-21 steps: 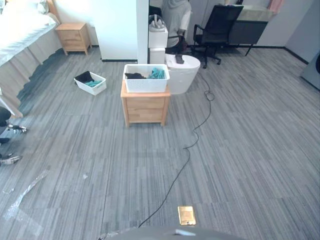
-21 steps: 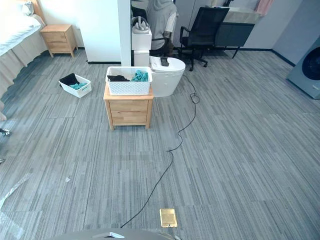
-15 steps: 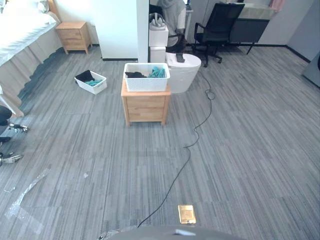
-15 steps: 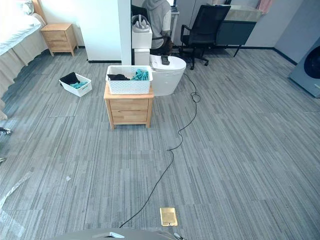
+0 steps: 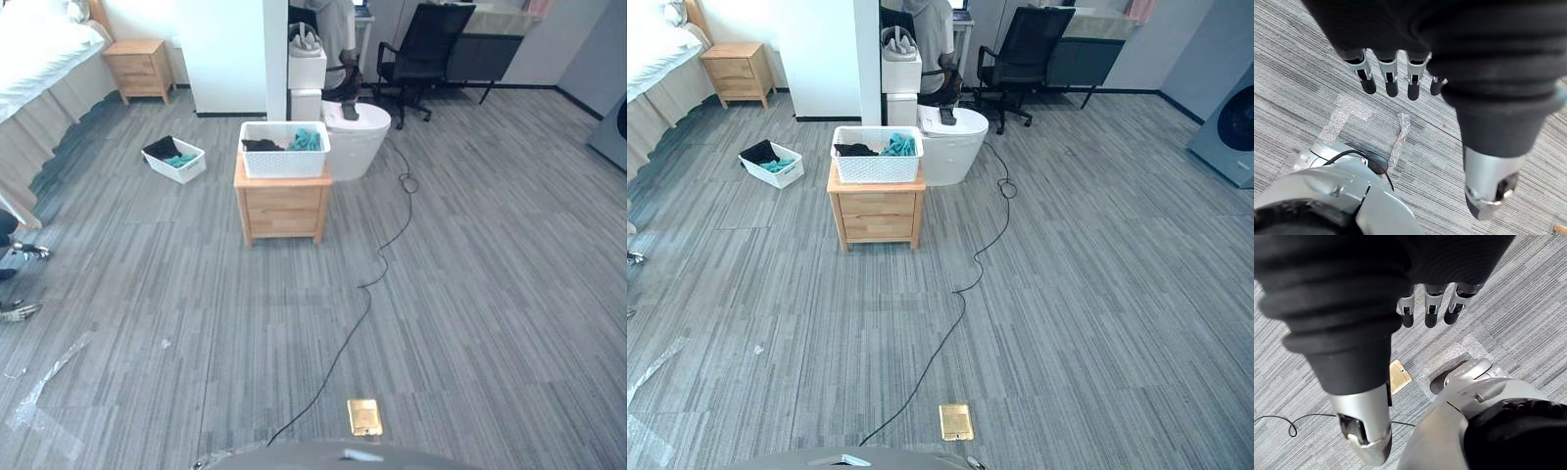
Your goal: Pick up the laundry basket with both hands and put the clothes into the washing machine.
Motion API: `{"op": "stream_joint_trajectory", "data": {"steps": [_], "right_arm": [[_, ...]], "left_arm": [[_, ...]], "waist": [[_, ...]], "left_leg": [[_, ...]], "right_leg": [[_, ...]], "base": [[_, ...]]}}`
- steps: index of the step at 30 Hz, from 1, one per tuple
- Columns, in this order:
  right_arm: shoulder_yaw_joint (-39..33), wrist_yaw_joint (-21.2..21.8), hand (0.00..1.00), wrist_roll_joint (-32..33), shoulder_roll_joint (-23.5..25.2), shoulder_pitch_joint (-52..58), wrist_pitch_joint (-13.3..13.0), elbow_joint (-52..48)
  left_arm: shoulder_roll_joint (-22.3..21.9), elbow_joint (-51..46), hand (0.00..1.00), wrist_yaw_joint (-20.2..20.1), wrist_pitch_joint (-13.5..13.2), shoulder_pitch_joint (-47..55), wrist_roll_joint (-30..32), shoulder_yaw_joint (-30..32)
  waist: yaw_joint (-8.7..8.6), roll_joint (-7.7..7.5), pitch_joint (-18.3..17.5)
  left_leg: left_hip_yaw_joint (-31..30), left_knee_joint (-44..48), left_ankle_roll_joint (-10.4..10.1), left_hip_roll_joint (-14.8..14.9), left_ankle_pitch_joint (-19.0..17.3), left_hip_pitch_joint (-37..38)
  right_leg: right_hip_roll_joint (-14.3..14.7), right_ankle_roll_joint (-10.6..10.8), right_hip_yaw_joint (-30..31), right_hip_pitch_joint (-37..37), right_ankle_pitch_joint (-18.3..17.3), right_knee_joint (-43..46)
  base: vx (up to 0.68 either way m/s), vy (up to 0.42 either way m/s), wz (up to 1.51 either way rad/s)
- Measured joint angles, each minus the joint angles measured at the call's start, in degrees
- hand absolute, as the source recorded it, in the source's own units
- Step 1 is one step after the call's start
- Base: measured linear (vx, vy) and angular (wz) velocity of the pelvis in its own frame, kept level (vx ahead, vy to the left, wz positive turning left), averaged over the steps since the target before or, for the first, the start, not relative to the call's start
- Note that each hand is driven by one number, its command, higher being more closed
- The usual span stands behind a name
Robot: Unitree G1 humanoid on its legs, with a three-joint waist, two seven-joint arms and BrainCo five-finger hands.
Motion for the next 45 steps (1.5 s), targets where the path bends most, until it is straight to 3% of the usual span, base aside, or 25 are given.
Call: {"op": "stream_joint_trajectory", "data": {"steps": [1,3,4,10,14,15,16,18,20,21,24,25,27,28,31,33,34,35,36,37,39,40,41,43,45], "right_arm": [[-0.03,0.0,0.0,0.0,0.01,-0.04,0.0,0.04],[-0.02,0.02,0.0,-0.01,-0.02,-0.16,0.02,0.04],[-0.03,0.02,0.0,-0.01,-0.02,-0.18,0.02,0.04],[0.81,0.02,0.0,0.04,-0.24,-0.43,0.19,0.02],[1.64,0.02,0.0,0.14,-0.4,-0.69,0.2,-0.03],[1.69,0.02,0.0,0.28,-0.43,-1.19,0.2,-0.06],[1.65,0.02,0.0,0.41,-0.42,-1.25,0.2,-0.05],[1.58,0.01,0.0,0.62,-0.41,-1.35,0.19,-0.16],[1.02,0.0,0.0,1.39,-0.12,-0.94,0.21,-1.07],[-0.3,-0.01,0.0,2.6,0.85,0.53,0.15,-2.98],[-1.06,0.04,0.0,5.71,2.71,1.54,-0.11,-6.81],[-0.85,0.04,0.0,6.18,2.9,1.61,-0.1,-6.85],[-0.66,0.03,0.0,7.3,3.42,1.72,-0.13,-6.8],[-0.87,0.03,0.0,7.38,3.61,2.1,-0.3,-6.76],[-3.9,-0.01,0.0,7.35,4.76,2.97,-0.47,-6.5],[-6.33,-0.04,0.0,7.34,5.25,3.77,0.31,-6.47],[-7.84,0.03,0.0,7.66,5.05,4.61,0.44,-6.93],[-8.14,-0.05,0.0,7.72,4.78,4.52,0.39,-7.23],[-8.59,0.03,0.0,7.44,4.49,4.34,0.41,-7.36],[-8.29,-0.07,0.0,7.31,4.58,3.84,0.4,-9.27],[-6.22,-0.11,0.0,7.28,4.47,3.27,0.05,-11.5],[-3.53,-0.32,0.0,7.31,3.47,1.37,-0.26,-11.86],[-1.7,-0.45,0.0,7.31,3.11,0.5,-0.36,-12.0],[3.72,-0.89,0.0,7.33,3.19,-3.23,-0.93,-12.68],[6.71,-0.95,0.0,7.58,3.12,-5.37,-1.1,-13.58]], "left_arm": [[0.05,0.03,0.0,-0.08,0.01,-0.05,0.0,-0.01],[0.04,0.04,0.0,-0.11,0.01,-0.2,0.01,-0.06],[0.06,0.04,0.0,-0.17,0.01,-0.2,0.02,-0.12],[0.16,0.0,0.0,-0.31,0.0,-0.27,0.05,-0.67],[0.2,-0.05,0.0,-0.27,-0.09,-0.33,-0.03,-0.89],[0.16,-0.07,0.0,-0.27,-0.21,-0.38,-0.08,-0.88],[0.2,-0.12,0.0,-0.28,-0.38,-0.4,-0.12,-0.85],[0.13,-0.46,0.0,-0.28,-0.5,-0.44,-0.24,-0.8],[0.13,-0.58,0.0,-0.33,-0.54,-0.73,-0.67,-0.14],[0.07,-0.68,0.0,-0.38,-0.43,-1.69,-0.7,1.25],[-0.97,-2.84,0.0,-0.46,-0.41,-2.76,-0.7,3.16],[-0.92,-2.93,0.0,-0.45,-0.4,-2.71,-0.66,3.69],[-0.76,-3.27,0.0,-0.48,-0.33,-2.82,-0.54,4.68],[-0.69,-3.25,0.0,-0.48,-0.35,-3.24,-0.48,4.7],[-0.8,-2.71,0.0,-1.12,-0.28,-4.34,0.08,6.81],[-1.77,-2.78,0.0,-1.26,-0.16,-4.46,0.34,10.02],[-2.85,-2.71,0.0,-1.28,-0.08,-3.72,0.82,11.6],[-3.44,-2.8,0.0,-1.31,-0.09,-3.9,1.06,12.34],[-4.04,-3.54,0.0,-1.5,0.05,-4.85,1.02,14.06],[-4.64,-5.22,0.0,-1.5,0.15,-4.83,0.62,14.75],[-5.67,-5.9,0.0,-1.52,0.12,-4.64,-0.48,14.46],[-5.69,-7.06,0.0,-1.57,0.1,-4.49,-1.36,13.13],[-5.33,-7.48,0.0,-1.49,0.02,-4.48,-1.67,12.14],[-4.47,-9.14,0.0,-1.07,-0.43,-4.47,-2.95,8.83],[-4.45,-9.5,0.0,-0.89,-0.66,-4.33,-3.77,7.63]], "waist": [[-0.01,0.91,0.46],[0.02,0.25,0.33],[-0.01,0.89,0.72],[0.05,0.4,0.77],[0.35,1.02,1.27],[0.49,0.22,0.98],[0.55,1.1,1.65],[0.54,0.36,1.6],[0.54,-0.22,2.77],[0.25,0.05,3.28],[0.36,-0.37,6.41],[0.39,-0.4,7.07],[0.29,-0.84,7.1],[0.05,-0.84,7.19],[-0.18,-1.15,7.23],[-1.34,-0.6,7.12],[-2.41,1.44,6.22],[-2.61,2.21,5.96],[-2.21,2.72,6.15],[-1.52,3.22,6.42],[0.11,4.07,7.01],[1.06,3.93,7.34],[1.17,3.6,7.54],[3.35,2.55,7.8],[4.19,2.53,7.8]], "left_leg": [[0.0,0.0,0.0,0.01,0.0,-0.03],[0.02,0.0,-0.01,0.02,0.0,0.14],[0.03,0.0,-0.01,0.03,0.0,0.1],[0.52,-0.01,-0.33,0.12,-0.21,-0.39],[1.12,-0.01,-0.35,0.14,-0.23,-1.49],[1.34,-0.01,-0.33,0.13,-0.24,-1.81],[1.52,-0.01,-0.26,0.09,-0.3,-2.16],[1.51,0.0,0.02,-0.11,-0.49,-2.47],[0.99,-0.01,1.2,-1.0,-1.48,-2.44],[2.21,0.01,1.5,-1.02,-2.71,-1.99],[1.65,2.07,2.32,-0.91,-3.82,0.99],[1.68,3.36,2.38,-0.7,-5.06,1.03],[1.78,6.99,2.24,0.83,-8.49,1.24],[1.72,7.27,1.75,1.63,-9.82,2.11],[1.43,7.07,0.04,1.88,-13.68,4.26],[-0.5,8.62,-0.78,3.1,-17.52,6.07],[-1.33,11.55,-2.57,6.19,-19.7,7.19],[-1.32,16.38,-3.85,8.0,-21.56,6.07],[-0.19,32.53,-5.76,10.43,-21.26,-0.36],[0.39,48.29,-6.21,12.88,-13.54,-6.37],[0.1,62.93,-7.1,15.57,-2.07,-11.32],[0.28,72.8,-6.29,16.06,-4.54,-16.35],[0.7,74.46,-6.14,15.79,-6.09,-18.56],[5.87,67.86,-5.65,15.87,-11.25,-25.5],[8.22,57.47,-5.32,15.41,-12.68,-28.51]], "right_leg": [[0.01,0.0,0.0,-0.01,0.0,-0.02],[0.01,0.0,0.01,0.07,0.0,-0.01],[0.02,0.0,0.02,-0.02,0.0,-0.01],[0.14,0.05,0.56,-0.56,0.03,-0.06],[0.21,0.37,1.33,-1.7,0.24,-0.22],[0.2,0.4,1.38,-2.24,0.25,-0.03],[0.16,0.46,1.46,-2.75,0.2,0.22],[-0.05,0.84,1.37,-3.64,-0.58,1.66],[-1.53,2.95,-0.18,-5.81,-4.03,7.47],[-3.28,4.43,-2.24,-8.71,-6.35,15.56],[-6.32,3.85,-3.54,-22.57,-6.99,46.83],[-6.66,3.7,-3.82,-24.45,-7.54,49.27],[-7.25,3.39,-6.81,-28.42,-7.75,45.25],[-7.3,3.48,-9.04,-29.15,-6.82,36.63],[-7.18,4.29,-10.63,-28.48,0.87,12.44],[-6.69,3.02,-8.71,-28.21,2.42,12.75],[-4.5,0.97,-9.67,-25.61,3.16,13.34],[-3.34,1.19,-10.11,-24.65,3.97,14.1],[-2.05,0.22,-11.04,-23.46,3.36,16.27],[-0.54,-2.05,-11.56,-20.71,2.62,16.77],[1.53,-5.57,-10.85,-15.84,0.87,16.98],[2.62,-6.23,-9.16,-10.49,-1.8,15.64],[2.64,-6.3,-8.56,-7.94,-2.38,14.32],[1.87,-5.96,-4.39,-0.52,-3.0,8.96],[0.92,-4.41,-1.84,2.9,-4.22,6.59]], "base": [[0.0,0.0,0.0],[0.0,0.0,0.0],[0.0,0.0,0.0],[-0.02,-0.012,-0.03],[-0.01,-0.007,-0.08],[0.01,-0.002,-0.09],[0.01,-0.002,-0.08],[0.03,0.002,0.03],[0.04,0.001,0.38],[0.04,-0.007,0.66],[0.11,0.001,0.46],[0.23,0.004,0.19],[0.23,0.011,0.0],[0.24,-0.01,-0.02],[0.44,-0.085,0.02],[0.59,-0.214,0.45],[0.7,-0.247,0.7],[0.73,-0.25,0.57],[0.7,-0.279,0.23],[0.66,-0.303,0.02],[0.69,-0.264,-0.39],[0.71,-0.195,-0.47],[0.82,-0.167,-0.48],[0.7,-0.083,-0.74],[0.52,0.057,-0.78]]}}
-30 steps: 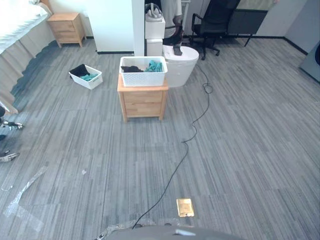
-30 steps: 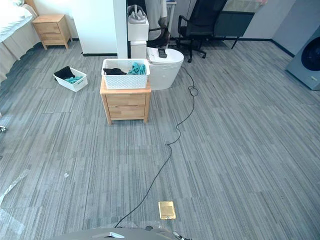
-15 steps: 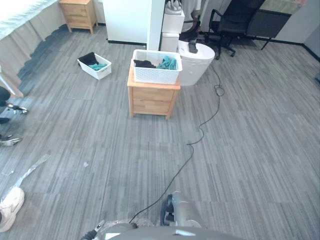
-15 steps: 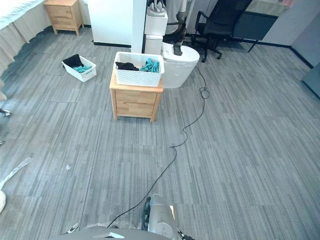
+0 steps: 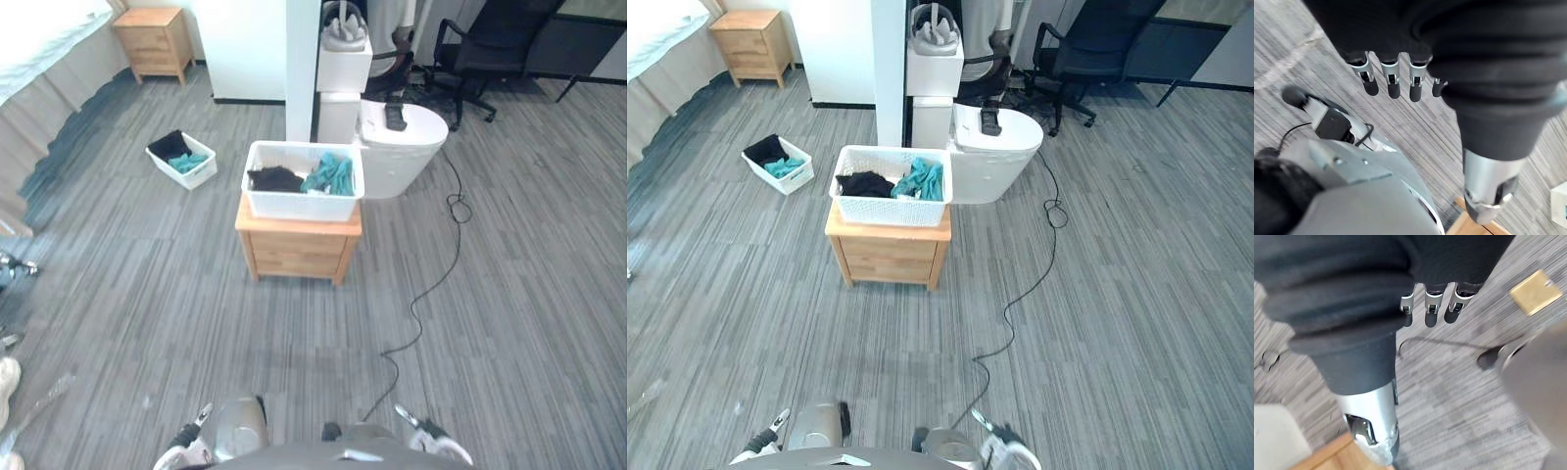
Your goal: Pick up the laundry basket with both hands and put the clothes into the washing machine.
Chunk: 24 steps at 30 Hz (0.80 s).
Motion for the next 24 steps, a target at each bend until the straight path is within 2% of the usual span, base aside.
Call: {"op": "stream_joint_trajectory", "data": {"steps": [1,2,3,4,5,6,7,8,9,10,11,12,13,15,16,17,18,19,20,21,22,23,24], "right_arm": [[1.35,-0.02,0.0,0.3,-0.03,-0.75,-0.18,-0.37],[1.35,0.02,0.0,0.3,0.5,-1.3,-0.34,-0.72],[1.13,0.0,0.0,0.31,0.69,-1.34,-0.58,-0.71],[1.17,-0.01,0.0,0.31,1.67,-1.27,-0.74,-0.65],[1.01,-0.01,0.0,0.31,2.65,0.21,-0.82,-0.76],[0.73,-0.16,0.0,0.25,2.81,1.82,-0.8,-0.18],[0.56,-0.32,0.0,0.26,2.82,3.04,-0.79,0.35],[0.22,-0.4,0.0,0.27,2.82,3.93,-0.79,0.57],[-1.34,-0.34,0.0,1.57,2.33,4.86,-1.07,0.28],[-1.24,-0.3,0.0,1.46,1.7,5.12,-1.1,0.19],[-1.21,-0.1,0.0,1.42,1.49,5.28,-1.07,0.19],[-1.6,0.19,0.0,1.41,1.53,5.4,-1.07,0.15],[-2.84,0.24,0.0,1.4,1.62,5.39,-1.06,0.11],[-4.46,0.2,0.0,1.42,1.65,5.4,-0.82,0.25],[-5.66,0.16,0.0,1.43,1.93,5.82,-0.72,0.4],[-5.68,0.08,0.0,1.41,2.02,6.18,-0.71,0.48],[-5.46,0.07,0.0,1.4,2.14,7.04,-0.68,0.78],[-4.89,0.05,0.0,1.39,2.15,7.49,-0.62,1.06],[-4.65,-0.11,0.0,1.45,2.04,8.21,-0.68,2.34],[-4.38,-0.27,0.0,1.4,1.81,7.98,-0.57,2.49],[-2.42,-0.39,0.0,1.38,-0.05,7.12,-0.71,2.05],[-0.94,-0.62,0.0,1.39,-1.46,6.39,-0.71,0.79],[-0.43,-1.05,0.0,1.4,-1.81,5.94,-0.7,0.04]], "left_arm": [[0.11,0.02,0.0,0.21,-0.05,0.15,-0.66,-0.86],[-0.01,0.06,0.0,0.48,-0.33,0.88,-0.78,-1.96],[-0.24,0.58,0.0,0.88,-0.37,2.08,-0.73,-3.31],[0.09,1.1,0.0,0.93,-0.31,1.81,-0.83,-2.71],[1.76,1.85,0.0,1.14,-0.43,1.63,-0.28,-2.76],[2.65,2.28,0.0,1.11,-0.53,1.31,-0.16,-2.93],[3.41,2.51,0.0,1.15,-0.31,0.64,-0.05,-3.21],[3.88,2.81,0.0,1.19,-0.19,0.21,0.37,-3.9],[3.98,2.79,0.0,1.18,0.04,0.08,1.35,-4.77],[3.74,2.64,0.0,1.17,0.06,-0.65,1.47,-4.83],[3.6,2.39,0.0,1.16,0.06,-1.1,1.47,-4.97],[3.48,2.03,0.0,1.1,0.03,-2.09,1.47,-5.46],[2.64,0.86,0.0,1.08,0.02,-3.83,1.44,-5.37],[1.58,-0.1,0.0,1.09,-0.36,-4.35,1.34,-5.32],[0.74,-0.58,0.0,1.18,-0.62,-4.3,1.33,-4.96],[0.5,-0.52,0.0,1.21,-0.59,-4.15,1.32,-4.58],[0.36,-1.22,0.0,1.37,-0.68,-3.55,1.27,-3.99],[0.41,-1.95,0.0,1.78,-0.89,-2.99,1.06,-4.01],[0.55,-2.37,0.0,2.38,-1.36,-2.2,0.78,-3.95],[0.35,-2.36,0.0,2.39,-1.38,-1.93,0.67,-4.1],[-0.57,-2.38,0.0,2.47,-1.47,-1.79,0.12,-4.19],[-2.08,-2.77,0.0,3.04,-1.55,-2.18,-1.06,-5.08],[-2.67,-3.5,0.0,3.45,-1.58,-2.42,-1.54,-5.73]], "waist": [[0.17,-0.06,-0.04],[0.38,0.15,-0.21],[0.58,1.18,-0.93],[0.63,-0.1,-1.1],[-0.46,-2.63,-1.77],[-0.28,-4.75,-1.89],[-0.52,-5.62,-1.79],[-1.04,-5.68,-1.69],[-2.07,-5.09,-1.3],[-2.29,-4.07,-0.72],[-2.39,-3.97,-0.79],[-2.47,-4.02,-0.98],[-2.92,-4.03,-0.99],[-2.96,-3.87,-0.88],[-3.1,-3.56,-0.94],[-3.12,-3.66,-0.98],[-2.99,-4.07,-1.23],[-2.9,-4.58,-1.53],[-2.78,-5.16,-1.96],[-2.51,-4.71,-2.27],[-2.43,-2.39,-2.73],[-3.25,-0.46,-2.78],[-3.32,0.16,-2.75]], "left_leg": [[0.72,-9.47,-0.16,-1.26,0.28,-0.09],[1.41,-24.57,-0.9,-3.81,2.81,2.9],[-0.41,-32.45,3.5,-6.05,9.5,5.6],[0.24,-31.7,4.39,-7.42,8.41,5.91],[0.74,-32.32,5.0,-9.27,6.61,7.23],[1.76,-33.41,5.9,-11.19,5.67,9.43],[1.88,-34.27,6.62,-12.48,5.04,11.82],[1.47,-34.97,6.93,-13.07,4.6,13.57],[0.79,-36.26,6.84,-13.5,4.08,18.36],[0.35,-37.02,6.76,-13.45,4.04,21.13],[0.05,-37.75,6.75,-13.38,4.04,22.81],[-0.08,-38.81,6.36,-13.23,3.81,25.08],[-0.25,-39.61,4.71,-12.53,2.78,26.86],[-0.34,-41.37,4.01,-11.86,2.34,28.77],[-0.32,-42.1,2.4,-10.53,1.34,30.03],[-0.31,-42.12,1.76,-10.17,0.93,30.29],[-0.21,-42.2,0.15,-9.6,-0.15,31.23],[-0.32,-42.21,-0.65,-9.47,-1.06,32.06],[-0.58,-42.13,-2.11,-9.45,-2.13,33.09],[-0.46,-41.92,-2.53,-8.61,-2.4,33.23],[-0.08,-41.53,-2.89,-6.54,-2.44,32.32],[-0.3,-42.0,-3.59,-5.4,-1.64,31.24],[-0.41,-42.55,-3.79,-5.24,-0.93,30.88]], "right_leg": [[-1.05,0.88,0.81,1.62,-1.23,-0.55],[-1.89,1.74,1.58,3.38,-3.28,-0.62],[-1.08,2.61,3.59,4.17,-5.47,0.08],[-2.19,3.24,5.09,4.48,-6.54,1.17],[-4.33,4.06,6.1,2.47,-7.29,6.23],[-5.96,7.1,8.1,-2.63,-8.08,18.57],[-6.89,12.26,8.7,-7.07,-6.04,29.13],[-6.91,15.64,9.06,-9.42,-4.39,36.25],[-6.46,17.97,8.59,-13.84,-3.1,48.64],[-6.62,17.73,7.07,-16.31,-3.24,52.44],[-6.94,17.17,5.94,-17.89,-3.51,53.76],[-8.03,15.19,3.82,-20.78,-4.57,53.25],[-10.13,13.2,0.68,-23.95,-5.52,47.59],[-11.16,11.83,-0.79,-25.04,-5.53,38.25],[-11.19,10.45,-1.57,-24.66,-3.98,27.99],[-11.03,10.02,-1.52,-24.24,-2.36,23.54],[-10.88,9.14,-1.32,-23.53,3.14,17.05],[-11.17,9.03,-1.41,-23.1,8.43,15.01],[-11.74,8.98,-2.0,-22.21,8.11,14.61],[-11.3,8.73,-2.43,-21.67,6.4,14.25],[-9.48,8.3,-3.51,-21.66,5.97,12.96],[-8.68,7.72,-5.01,-21.72,5.59,11.47],[-8.49,7.47,-5.51,-21.89,5.44,11.11]], "base": [[0.59,0.16,-0.84],[0.73,0.253,-1.06],[0.62,0.26,-1.03],[0.62,0.277,-0.58],[0.61,0.253,-0.2],[0.71,0.26,0.02],[0.58,0.194,0.02],[0.61,0.18,0.29],[0.46,0.12,0.29],[0.42,0.101,0.22],[0.28,0.033,0.14],[0.33,0.012,0.36],[0.4,-0.017,0.4],[0.34,-0.062,0.32],[0.27,-0.098,0.28],[0.31,-0.169,0.36],[0.32,-0.227,0.34],[0.42,-0.343,0.36],[0.4,-0.34,0.14],[0.37,-0.368,-0.06],[0.3,-0.335,0.02],[0.26,-0.305,0.15],[0.21,-0.254,0.3]]}}
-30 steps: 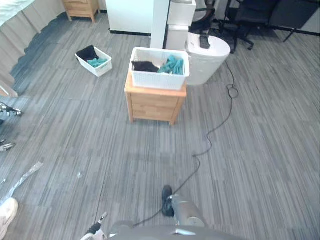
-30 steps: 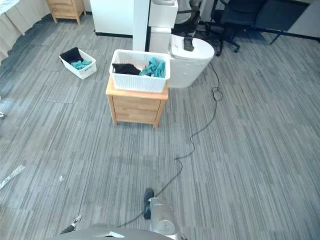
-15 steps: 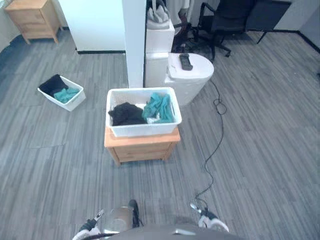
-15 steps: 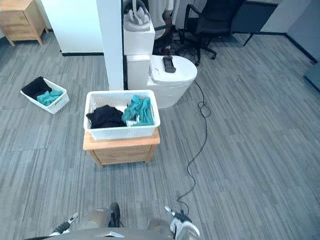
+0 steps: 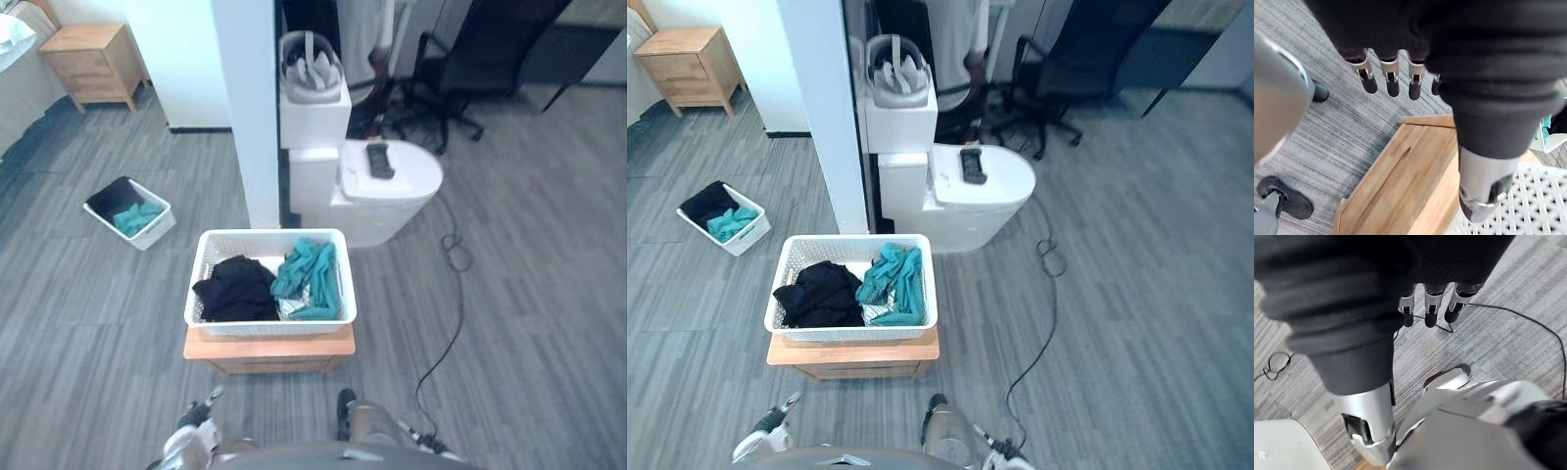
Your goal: Pick up the laundry basket with both hands and put the clothes into the washing machine.
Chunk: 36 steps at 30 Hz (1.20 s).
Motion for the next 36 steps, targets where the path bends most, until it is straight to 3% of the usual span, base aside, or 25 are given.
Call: {"op": "stream_joint_trajectory", "data": {"steps": [3,7,9,10,13,18,22,26,27,31,36], "right_arm": [[2.86,-0.85,0.0,1.27,-0.35,-1.2,-0.25,-6.62],[4.93,-3.66,0.0,4.74,-0.7,-0.35,-1.56,-22.49],[4.77,-5.32,0.0,6.26,-1.5,-0.11,-2.54,-28.65],[4.42,-5.44,0.0,7.34,-2.1,-0.05,-2.77,-31.78],[3.59,-5.42,0.0,7.9,-3.71,1.56,-3.13,-41.41],[1.97,-5.43,0.0,7.97,-8.49,0.29,-3.33,-47.2],[4.4,-5.08,0.0,7.96,-13.45,-4.04,-3.88,-47.48],[11.48,-4.94,0.0,7.94,-19.77,-9.83,-3.92,-46.74],[15.42,-4.81,0.0,7.94,-22.12,-14.01,-3.95,-44.5],[23.66,-3.56,0.0,7.97,-27.56,-24.62,-3.73,-35.42],[29.57,-2.82,0.0,9.41,-32.46,-38.05,-2.68,-25.27]], "left_arm": [[0.37,-5.27,0.0,1.13,-0.34,0.46,-2.73,-1.27],[4.96,-18.26,0.0,3.18,-1.9,4.68,-5.17,0.33],[7.11,-23.1,0.0,4.08,-2.6,6.12,-6.13,3.19],[8.94,-24.93,0.0,4.56,-2.7,6.61,-6.13,4.99],[13.08,-27.33,0.0,5.08,-2.61,7.76,-6.13,9.02],[19.95,-32.16,0.0,5.01,-2.57,7.18,-6.09,12.75],[26.93,-31.49,0.0,4.9,-2.6,2.53,-5.94,12.93],[34.08,-22.3,0.0,4.35,-2.29,-5.79,-5.82,10.83],[37.5,-18.3,0.0,3.42,-2.05,-9.94,-5.82,7.59],[43.56,-9.94,0.0,1.69,-1.38,-20.49,-4.77,-0.71],[46.4,-3.88,0.0,-0.04,-0.66,-33.67,-3.8,-9.97]], "waist": [[0.09,0.29,0.03],[-0.59,-0.05,0.24],[-0.86,0.47,0.49],[-0.58,0.29,0.77],[-0.72,-0.13,0.93],[-1.31,0.08,1.11],[-1.44,0.37,2.15],[-1.77,0.11,4.21],[-1.75,-0.08,5.55],[-1.55,-0.26,9.57],[-1.41,-0.26,13.87]], "left_leg": [[-1.34,-2.6,0.52,0.33,3.73,-0.41],[-1.24,-3.23,0.68,0.75,3.51,-3.37],[-1.2,-3.35,0.53,1.35,1.18,-5.18],[-1.08,-3.27,0.13,1.37,-0.43,-6.3],[-0.09,-2.78,0.86,-0.15,-0.47,-7.84],[0.31,-1.08,1.39,-1.64,-0.46,-10.19],[0.19,-0.78,1.65,-1.92,-0.63,-10.1],[0.14,0.92,1.98,-2.19,-1.15,-11.31],[0.08,2.07,2.06,-2.18,-1.39,-12.09],[-0.77,5.3,1.98,-2.08,-2.1,-14.33],[-1.53,11.1,1.97,-1.91,-3.58,-19.63]], "right_leg": [[1.11,-0.58,-0.49,0.55,-0.27,-2.17],[2.12,-1.01,-0.08,-1.7,0.94,-4.99],[3.01,-0.96,-0.03,-3.22,2.27,-6.5],[3.58,-0.83,0.44,-4.42,3.58,-7.25],[3.24,-0.47,1.92,-4.19,8.07,-11.85],[2.52,-0.05,3.02,-4.15,12.5,-17.52],[2.65,-0.1,3.86,-2.21,14.5,-21.06],[2.44,-0.27,4.21,-2.12,15.92,-22.54],[2.42,-0.38,4.28,-2.11,16.65,-23.15],[2.15,-0.77,3.96,-2.52,17.5,-23.32],[1.81,-1.03,3.75,-5.18,19.13,-23.56]], "base": [[0.11,-0.218,0.11],[-0.06,-0.077,0.0],[-0.11,0.002,-0.11],[-0.1,0.03,-0.23],[-0.08,0.071,-0.25],[0.0,0.082,-0.1],[0.01,0.022,-0.09],[-0.05,0.008,-0.02],[-0.06,-0.004,0.01],[-0.08,-0.004,0.07],[-0.11,0.016,0.07]]}}
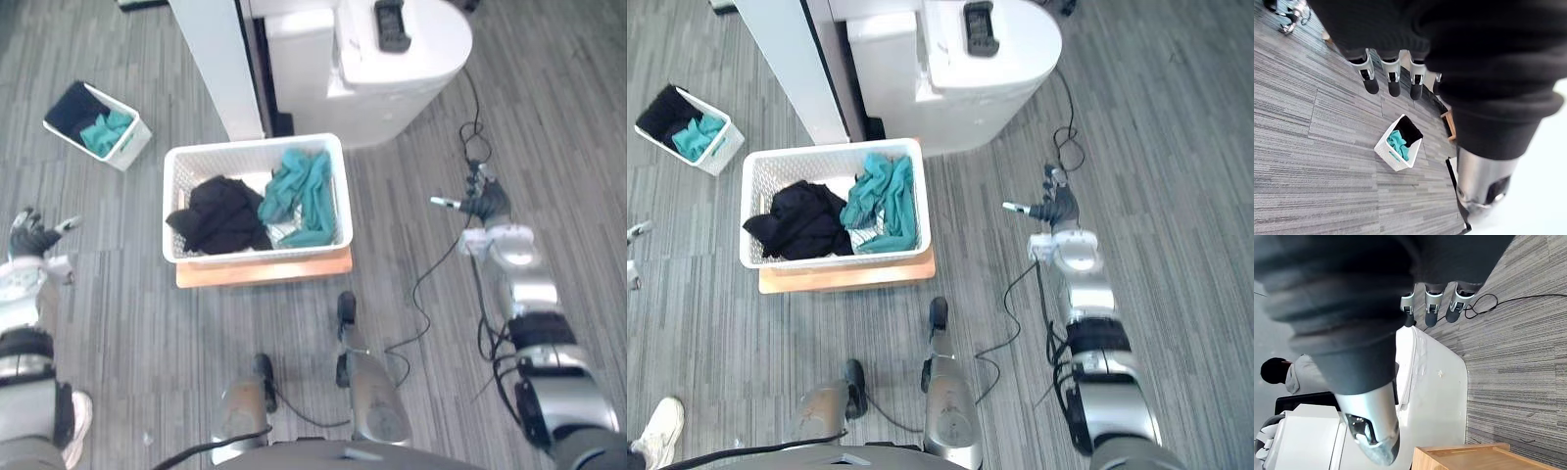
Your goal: Pick up the laundry basket with both hands and put the clothes into the washing machine.
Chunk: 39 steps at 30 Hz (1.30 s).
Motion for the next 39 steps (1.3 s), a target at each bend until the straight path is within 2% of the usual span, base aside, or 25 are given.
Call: {"op": "stream_joint_trajectory", "data": {"steps": [2,6,12,17,22,31,39], "right_arm": [[1.68,-0.05,0.0,0.15,-0.94,-5.73,0.54,3.87],[4.26,-0.1,0.0,0.11,-1.91,-10.86,1.63,8.56],[9.27,-0.04,0.0,-0.43,-1.7,-15.34,3.41,12.09],[10.87,-0.08,0.0,-0.55,0.22,-18.18,3.86,12.55],[13.75,-0.07,0.0,-2.48,4.19,-19.4,4.42,14.43],[15.74,-0.12,0.0,-2.4,7.56,-19.47,4.47,14.34],[15.7,-1.75,0.0,2.21,9.5,-19.5,4.46,13.69]], "left_arm": [[-0.01,1.81,0.0,-0.08,0.27,-4.97,-0.04,-4.31],[-1.48,3.19,0.0,-0.02,0.49,-10.1,-0.07,-9.23],[-7.94,5.43,0.0,0.18,0.81,-13.92,0.07,-13.0],[-10.0,7.11,0.0,1.74,1.24,-17.32,1.39,-13.29],[-10.7,8.86,0.0,3.9,1.81,-18.88,3.18,-13.27],[-11.54,10.1,0.0,5.46,2.0,-20.17,6.35,-13.28],[-11.75,10.16,0.0,6.53,2.44,-20.17,6.95,-13.25]], "waist": [[-0.42,0.05,2.37],[-0.86,0.05,2.69],[-0.86,0.08,2.72],[-0.85,0.18,4.15],[-0.59,0.21,4.17],[0.24,0.21,4.16],[0.07,0.21,4.16]], "left_leg": [[-0.32,2.58,-0.07,0.41,-1.04,-2.14],[-0.08,5.39,0.19,0.71,-2.01,-5.78],[1.19,5.95,0.27,1.1,-2.68,-7.33],[1.81,6.21,0.19,1.7,-2.7,-8.78],[1.85,6.07,0.16,1.98,-2.69,-9.39],[1.93,5.82,0.07,1.71,-2.62,-10.57],[1.79,5.77,0.03,1.63,-2.55,-10.54]], "right_leg": [[0.14,-0.12,-0.08,-0.77,0.65,-0.09],[0.34,-0.25,0.21,-2.88,1.84,-0.94],[0.87,-0.52,1.68,-4.95,2.11,-0.94],[1.17,-0.92,2.15,-6.71,2.45,-0.94],[1.82,-0.99,2.3,-7.46,2.5,-0.94],[1.72,-1.12,2.55,-8.9,2.63,-0.94],[1.62,-1.11,2.51,-8.8,2.75,-0.94]], "base": [[-0.12,0.051,0.0],[-0.11,0.063,-0.05],[-0.09,0.047,-0.11],[-0.09,0.021,-0.08],[-0.09,-0.003,-0.02],[-0.1,0.019,-0.01],[-0.09,0.021,0.01]]}}
